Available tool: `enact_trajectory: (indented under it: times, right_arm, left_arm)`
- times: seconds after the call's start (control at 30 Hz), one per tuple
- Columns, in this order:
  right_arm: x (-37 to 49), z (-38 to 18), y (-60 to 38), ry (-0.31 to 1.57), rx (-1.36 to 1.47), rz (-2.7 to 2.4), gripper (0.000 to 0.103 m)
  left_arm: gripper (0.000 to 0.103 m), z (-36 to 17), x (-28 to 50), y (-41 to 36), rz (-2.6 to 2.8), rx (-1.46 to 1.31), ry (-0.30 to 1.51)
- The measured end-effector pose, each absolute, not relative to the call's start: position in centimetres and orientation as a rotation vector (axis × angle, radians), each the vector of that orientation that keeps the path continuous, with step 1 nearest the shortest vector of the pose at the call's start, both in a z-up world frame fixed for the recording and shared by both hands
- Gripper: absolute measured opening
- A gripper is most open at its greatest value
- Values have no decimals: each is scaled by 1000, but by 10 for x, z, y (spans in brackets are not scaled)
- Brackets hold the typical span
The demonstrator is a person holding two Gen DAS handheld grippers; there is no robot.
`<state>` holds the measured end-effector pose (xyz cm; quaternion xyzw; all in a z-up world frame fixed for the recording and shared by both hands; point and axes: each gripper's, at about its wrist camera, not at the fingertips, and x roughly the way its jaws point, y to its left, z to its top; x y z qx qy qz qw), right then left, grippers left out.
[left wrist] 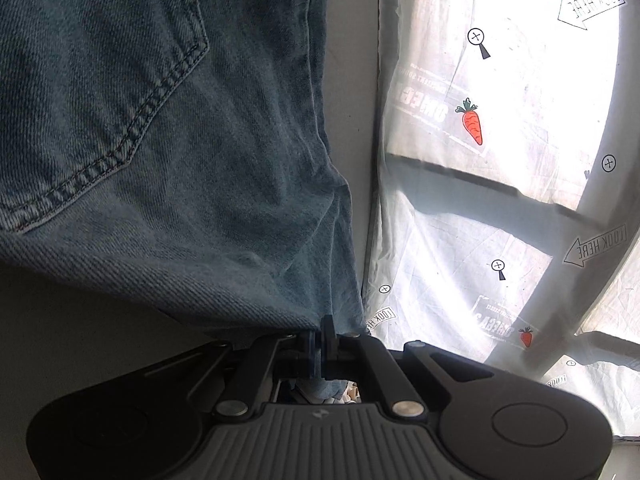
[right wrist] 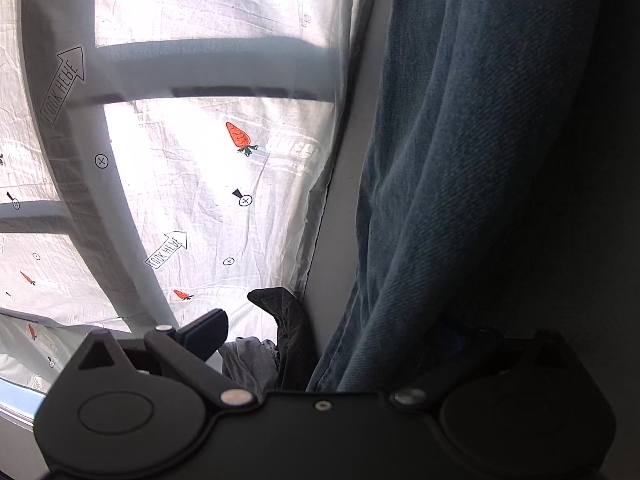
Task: Fold clothes
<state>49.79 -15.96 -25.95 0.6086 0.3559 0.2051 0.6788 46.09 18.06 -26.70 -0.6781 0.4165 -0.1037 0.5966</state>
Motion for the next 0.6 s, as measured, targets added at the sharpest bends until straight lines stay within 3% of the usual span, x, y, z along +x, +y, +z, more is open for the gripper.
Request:
enact_trajectory:
  times: [0.4, 0.6]
  right_arm:
    - [498, -257, -94, 973, 1217, 551, 103]
    - [493, -257, -93, 963, 1296, 536, 103]
  left_arm:
    - [2, -254, 437, 225, -175, -1496, 932]
    - [8, -250, 424, 249, -78, -1408, 888]
